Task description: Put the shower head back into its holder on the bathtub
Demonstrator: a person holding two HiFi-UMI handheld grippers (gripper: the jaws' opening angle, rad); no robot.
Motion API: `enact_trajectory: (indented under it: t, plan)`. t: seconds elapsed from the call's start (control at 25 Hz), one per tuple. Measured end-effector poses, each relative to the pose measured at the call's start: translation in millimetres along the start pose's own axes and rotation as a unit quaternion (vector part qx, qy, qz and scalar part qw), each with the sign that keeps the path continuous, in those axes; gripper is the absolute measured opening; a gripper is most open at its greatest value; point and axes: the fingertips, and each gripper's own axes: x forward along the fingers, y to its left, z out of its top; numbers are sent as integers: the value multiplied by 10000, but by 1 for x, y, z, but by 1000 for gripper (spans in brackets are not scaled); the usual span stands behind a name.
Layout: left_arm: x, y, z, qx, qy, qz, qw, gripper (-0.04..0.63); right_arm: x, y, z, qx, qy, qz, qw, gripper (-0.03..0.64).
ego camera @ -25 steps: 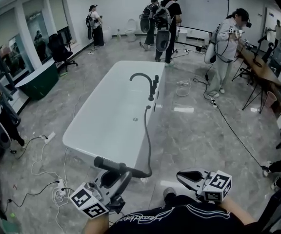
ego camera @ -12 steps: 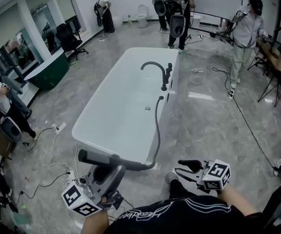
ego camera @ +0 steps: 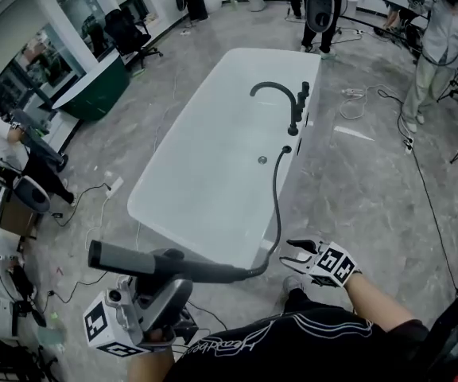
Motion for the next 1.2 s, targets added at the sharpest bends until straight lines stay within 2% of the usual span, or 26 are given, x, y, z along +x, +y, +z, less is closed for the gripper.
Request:
enact_trajectory:
  t: [0.16,0.28,0.44,0.48,0.52,0.56,0.64,0.88,1.0,1.12,1.2]
  plan:
    - [30,20,12,-217,-149,-129,9996,132,34,-21,-10,-265,280,457,9982,206]
    - [53,41,15,-439,-268,-150,9986,132,48,-29,-11,-203,316,879,9954,206]
    - [84,63,19,-484,-357,-181,9980,132,52,-44,-8,-180,322,1179,9923,204]
    - [93,67,19,-458,-342,-172,9982,132,52,-48,-7,-223,338,1234,9915,201]
    - [101,71,18,-404,-304,-133,9986,132,51,-53,-7,-267,351,1259,9911,159]
    - [107,76,17,-308,-259,-68,9992,132,49,-59,-8,-292,359,1251,9911,97]
    - [115,88,15,-137,-206,66,9997,132,40,-71,-10,-215,358,1192,9920,71]
    - [129,133,-5,-388,-33,458,9982,132,3,-100,-16,315,303,907,9949,66]
    - [143,151,-17,-465,70,528,9975,132,-22,-112,-17,611,227,695,9955,66]
    - [152,164,-30,-477,255,653,9964,132,-42,-116,-9,863,-63,542,9948,66]
    - [157,170,-38,-356,447,752,9955,130,-56,-116,2,997,-340,484,9933,66]
